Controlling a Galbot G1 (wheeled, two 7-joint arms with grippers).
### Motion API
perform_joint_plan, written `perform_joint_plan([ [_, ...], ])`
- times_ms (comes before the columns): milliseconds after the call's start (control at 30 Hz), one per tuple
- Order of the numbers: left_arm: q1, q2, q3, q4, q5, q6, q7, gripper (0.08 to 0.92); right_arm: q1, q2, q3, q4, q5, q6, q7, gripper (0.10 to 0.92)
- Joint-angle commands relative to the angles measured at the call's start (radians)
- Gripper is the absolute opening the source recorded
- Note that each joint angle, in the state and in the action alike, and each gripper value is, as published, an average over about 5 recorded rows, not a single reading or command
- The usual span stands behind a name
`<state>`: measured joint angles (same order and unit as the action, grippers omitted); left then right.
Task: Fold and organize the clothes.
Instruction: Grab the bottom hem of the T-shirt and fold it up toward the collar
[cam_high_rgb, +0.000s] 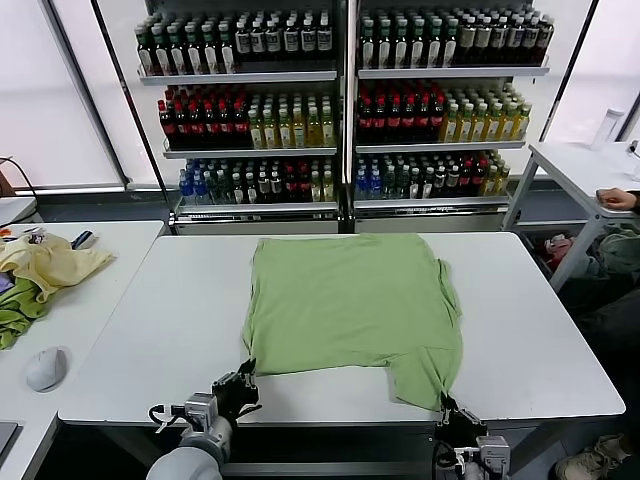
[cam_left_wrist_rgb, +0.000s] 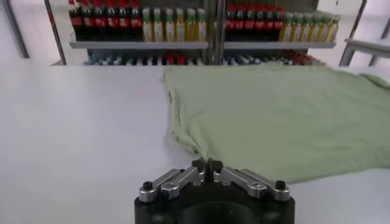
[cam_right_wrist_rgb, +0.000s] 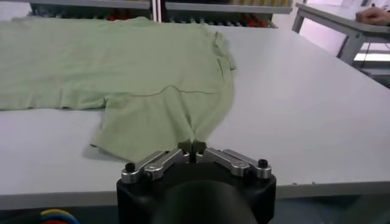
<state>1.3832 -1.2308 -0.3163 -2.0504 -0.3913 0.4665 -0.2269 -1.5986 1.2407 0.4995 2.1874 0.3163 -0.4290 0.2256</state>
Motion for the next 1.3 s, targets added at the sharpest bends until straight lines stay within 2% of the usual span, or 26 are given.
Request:
perform_joint_plan([
  [33,-0.001,0.025,-0.007,-0.038,-0.041,-0.042,0.002,0.113,0.009,-0.01,0.02,0.03,0.007,0.027,-0.011,0.121],
  [333,-0.092,0.093,-0.001,-0.003,-0.097,-0.049,0.008,0.113,0.184,-0.089,0.052,-0.024,0.087,0.033,-0.024,0.121],
  [600,-0.22,0.117,0.042,0.108,-0.122,-0.046,0.004,0.113,0.359,-0.14,0.013,-0.137,0.109,0.033,-0.024,0.121],
  [900,-0.344,0.103,0.103,0.241,-0.093,-0.051,-0.001,0.113,0.539,-0.179,-0.095,-0.331,0.1,0.045,-0.031,0.121],
  [1300,-0.44,0.077,0.149,0.397,-0.001,-0.065,0.0,0.113,0.643,-0.144,-0.178,-0.491,0.012,0.093,-0.043,0.121],
])
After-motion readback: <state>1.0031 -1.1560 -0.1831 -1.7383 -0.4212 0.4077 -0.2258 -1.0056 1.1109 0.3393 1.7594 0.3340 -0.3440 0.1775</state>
